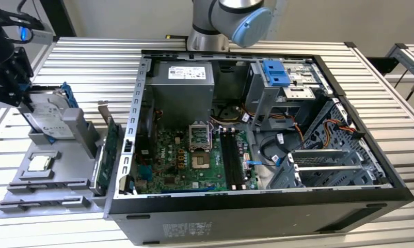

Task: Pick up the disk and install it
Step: 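Pick up the disk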

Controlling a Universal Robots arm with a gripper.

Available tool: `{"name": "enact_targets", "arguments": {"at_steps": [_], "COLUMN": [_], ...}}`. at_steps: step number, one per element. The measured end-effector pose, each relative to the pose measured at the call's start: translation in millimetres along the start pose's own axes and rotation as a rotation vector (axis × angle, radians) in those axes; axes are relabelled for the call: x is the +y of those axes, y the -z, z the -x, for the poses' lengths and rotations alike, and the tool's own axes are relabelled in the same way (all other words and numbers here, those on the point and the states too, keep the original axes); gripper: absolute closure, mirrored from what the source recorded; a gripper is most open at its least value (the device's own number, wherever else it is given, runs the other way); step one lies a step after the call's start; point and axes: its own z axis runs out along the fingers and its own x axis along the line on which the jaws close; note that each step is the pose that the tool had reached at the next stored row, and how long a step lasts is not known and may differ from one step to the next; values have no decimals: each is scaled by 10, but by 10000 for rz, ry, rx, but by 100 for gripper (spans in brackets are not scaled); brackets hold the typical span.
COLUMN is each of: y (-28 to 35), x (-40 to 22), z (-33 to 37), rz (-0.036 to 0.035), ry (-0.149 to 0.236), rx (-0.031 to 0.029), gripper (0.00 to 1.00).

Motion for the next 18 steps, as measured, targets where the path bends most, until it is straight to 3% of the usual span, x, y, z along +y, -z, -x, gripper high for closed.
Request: {"name": "enact_targets", "arguments": {"at_steps": [18], "y": [-1], "x": [0], "z": [0], "rz": [1], "ry": [0], "rx": [0], "gripper": [100]}}
